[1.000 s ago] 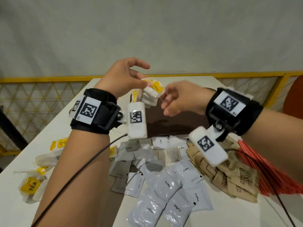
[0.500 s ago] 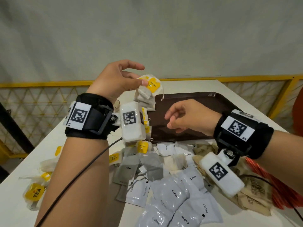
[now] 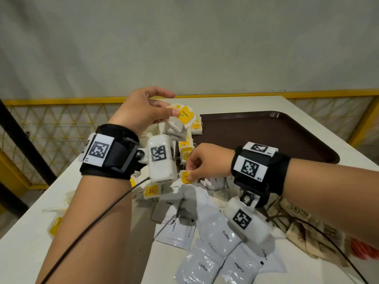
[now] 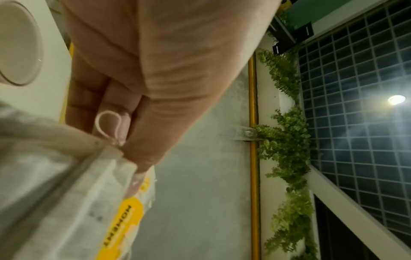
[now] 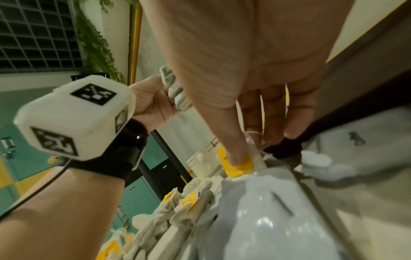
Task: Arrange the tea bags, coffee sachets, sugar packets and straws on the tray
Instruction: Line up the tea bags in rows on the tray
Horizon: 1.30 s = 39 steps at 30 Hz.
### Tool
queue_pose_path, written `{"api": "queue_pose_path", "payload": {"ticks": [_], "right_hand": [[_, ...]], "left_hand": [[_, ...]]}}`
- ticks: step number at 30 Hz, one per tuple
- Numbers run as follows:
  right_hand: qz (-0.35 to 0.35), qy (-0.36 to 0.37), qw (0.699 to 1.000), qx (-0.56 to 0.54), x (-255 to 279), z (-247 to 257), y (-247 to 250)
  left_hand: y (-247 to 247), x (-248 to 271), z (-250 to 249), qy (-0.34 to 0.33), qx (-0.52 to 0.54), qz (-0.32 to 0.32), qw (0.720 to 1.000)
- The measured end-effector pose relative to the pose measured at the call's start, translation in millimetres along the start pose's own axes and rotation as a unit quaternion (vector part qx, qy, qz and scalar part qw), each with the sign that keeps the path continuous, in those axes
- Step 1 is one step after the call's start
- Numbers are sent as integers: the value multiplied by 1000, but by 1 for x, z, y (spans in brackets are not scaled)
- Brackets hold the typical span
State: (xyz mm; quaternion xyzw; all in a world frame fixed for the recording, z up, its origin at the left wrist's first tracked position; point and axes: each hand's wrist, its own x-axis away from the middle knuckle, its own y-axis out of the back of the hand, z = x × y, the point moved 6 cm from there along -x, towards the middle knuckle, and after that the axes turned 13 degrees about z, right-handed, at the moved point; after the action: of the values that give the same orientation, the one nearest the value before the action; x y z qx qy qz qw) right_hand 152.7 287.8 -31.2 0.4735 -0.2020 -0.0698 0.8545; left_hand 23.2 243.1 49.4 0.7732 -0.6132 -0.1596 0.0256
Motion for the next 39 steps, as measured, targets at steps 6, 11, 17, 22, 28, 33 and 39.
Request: {"api": "queue_pose_path", "payload": {"ticks": [6, 11, 17, 22, 28, 33, 39], "right_hand": [[-27, 26, 998, -44, 21, 0, 32], [-103, 39, 986, -124, 46, -7, 66], [-51, 90, 935, -338, 45, -6, 70], [-109, 58, 930, -346, 39, -14, 68], [-140, 47, 919, -365, 38, -20, 68], [-143, 82, 942, -293, 47, -11, 77], [-134, 124, 909, -374, 51, -8, 89]], "left_hand": [[1, 10, 20, -21, 0, -47, 999], [-12, 16, 35, -29, -7, -66, 997], [-33, 17, 42, -32, 27, -51, 998], [-43, 19, 49, -11, 47, -37, 998], [-48, 20, 53, 1, 47, -21, 999], [-48, 19, 55, -7, 26, -8, 1000], [-57, 21, 52, -7, 19, 75, 997]]}}
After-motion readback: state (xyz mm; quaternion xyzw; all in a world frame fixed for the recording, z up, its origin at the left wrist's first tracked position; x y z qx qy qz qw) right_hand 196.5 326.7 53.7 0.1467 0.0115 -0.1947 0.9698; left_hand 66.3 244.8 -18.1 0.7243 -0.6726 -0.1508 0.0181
